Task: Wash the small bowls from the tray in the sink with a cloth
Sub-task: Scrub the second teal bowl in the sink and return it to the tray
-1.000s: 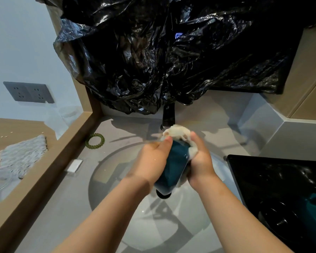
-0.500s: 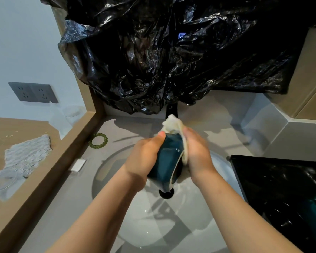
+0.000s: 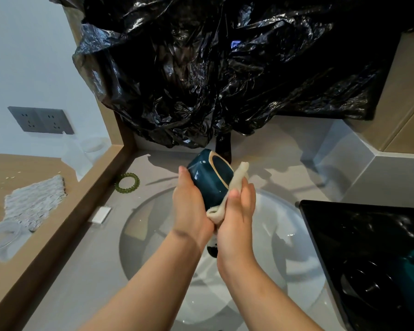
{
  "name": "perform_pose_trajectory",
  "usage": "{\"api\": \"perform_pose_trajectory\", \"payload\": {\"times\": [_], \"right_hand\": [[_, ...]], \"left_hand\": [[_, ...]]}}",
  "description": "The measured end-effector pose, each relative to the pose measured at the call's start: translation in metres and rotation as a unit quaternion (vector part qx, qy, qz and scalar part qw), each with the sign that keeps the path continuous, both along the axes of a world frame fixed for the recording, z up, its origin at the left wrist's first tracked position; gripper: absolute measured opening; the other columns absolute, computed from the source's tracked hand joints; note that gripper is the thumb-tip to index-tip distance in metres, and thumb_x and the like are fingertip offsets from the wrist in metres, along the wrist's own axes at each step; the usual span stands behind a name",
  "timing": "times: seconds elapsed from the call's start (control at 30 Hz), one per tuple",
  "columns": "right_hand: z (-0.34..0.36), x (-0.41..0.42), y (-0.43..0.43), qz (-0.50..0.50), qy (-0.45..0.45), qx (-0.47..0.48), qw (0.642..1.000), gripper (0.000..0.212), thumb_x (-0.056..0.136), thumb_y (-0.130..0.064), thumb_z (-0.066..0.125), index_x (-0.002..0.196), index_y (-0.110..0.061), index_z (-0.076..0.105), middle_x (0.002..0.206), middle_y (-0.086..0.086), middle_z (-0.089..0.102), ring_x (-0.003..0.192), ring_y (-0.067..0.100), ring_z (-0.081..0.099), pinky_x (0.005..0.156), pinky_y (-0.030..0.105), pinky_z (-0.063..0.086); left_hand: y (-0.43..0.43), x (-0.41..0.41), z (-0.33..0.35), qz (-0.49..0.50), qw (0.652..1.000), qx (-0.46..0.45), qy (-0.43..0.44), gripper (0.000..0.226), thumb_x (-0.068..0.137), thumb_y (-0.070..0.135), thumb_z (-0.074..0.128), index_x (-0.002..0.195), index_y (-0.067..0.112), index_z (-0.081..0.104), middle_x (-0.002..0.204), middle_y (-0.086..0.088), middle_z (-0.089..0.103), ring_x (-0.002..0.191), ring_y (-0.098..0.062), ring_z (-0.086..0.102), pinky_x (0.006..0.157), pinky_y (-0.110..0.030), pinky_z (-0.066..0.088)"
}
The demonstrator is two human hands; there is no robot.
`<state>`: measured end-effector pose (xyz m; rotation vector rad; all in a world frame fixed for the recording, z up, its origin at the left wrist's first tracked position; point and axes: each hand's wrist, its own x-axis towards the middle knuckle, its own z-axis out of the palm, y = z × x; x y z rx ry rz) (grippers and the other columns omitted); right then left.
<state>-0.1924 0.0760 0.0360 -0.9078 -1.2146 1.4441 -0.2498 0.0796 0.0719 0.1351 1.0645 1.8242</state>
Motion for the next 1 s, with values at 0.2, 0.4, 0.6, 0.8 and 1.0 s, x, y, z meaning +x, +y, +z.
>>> {"api": "perform_pose_trajectory", "payload": {"times": [0.2,0.4,0.6,0.8,1.0], "right_hand": [[0.015,0.007,-0.005,-0.021,0.083,-0.057,0.995,0.022,0.09,-0.056,0.038,0.104,-0.056,0.056,0.133,-0.004,0.054,0.11,0.01,0.057,0.089,0.037,0.052],[0.011,0.029,0.032,0.04,0.142,-0.361,0.921,0.043,0.09,-0.048,0.048,0.11,-0.016,0.068,0.103,0.011,0.072,0.098,0.031,0.065,0.092,0.042,0.05],[0.025,0.036,0.046,0.078,-0.013,-0.305,0.949,0.03,0.085,-0.04,0.053,0.095,-0.016,0.07,0.096,0.013,0.072,0.084,0.03,0.065,0.078,0.035,0.051],[0.044,0.024,0.03,0.095,-0.27,-0.057,0.956,0.034,0.078,-0.055,0.059,0.063,-0.024,0.061,0.049,-0.011,0.054,0.059,0.019,0.056,0.057,0.025,0.042],[0.025,0.041,0.044,0.087,0.002,-0.289,0.953,0.027,0.086,-0.032,0.048,0.064,-0.019,0.058,0.062,0.004,0.059,0.064,0.021,0.055,0.063,0.029,0.045]], "left_hand": [[-0.012,0.012,-0.002,0.002,1.0,0.002,0.027,0.047,0.097,0.051,0.035,0.1,0.015,0.066,0.087,-0.007,0.076,0.077,-0.02,0.073,0.063,-0.029,0.055],[-0.02,-0.003,-0.001,-0.084,0.992,-0.03,0.086,0.044,0.097,0.046,0.037,0.102,0.014,0.068,0.101,-0.009,0.073,0.094,-0.025,0.067,0.079,-0.036,0.054],[-0.019,-0.019,0.005,-0.226,0.939,-0.096,0.239,0.034,0.097,0.04,0.043,0.088,0.014,0.063,0.073,-0.003,0.068,0.064,-0.016,0.061,0.062,-0.028,0.049],[-0.018,-0.015,0.003,-0.253,0.909,-0.165,0.287,0.028,0.097,0.034,0.046,0.09,0.012,0.061,0.083,-0.01,0.065,0.07,-0.019,0.059,0.061,-0.026,0.045],[-0.018,-0.023,0.001,-0.208,0.968,-0.106,0.095,0.028,0.094,0.039,0.05,0.084,0.017,0.064,0.072,-0.003,0.068,0.067,-0.021,0.061,0.07,-0.032,0.05]]}}
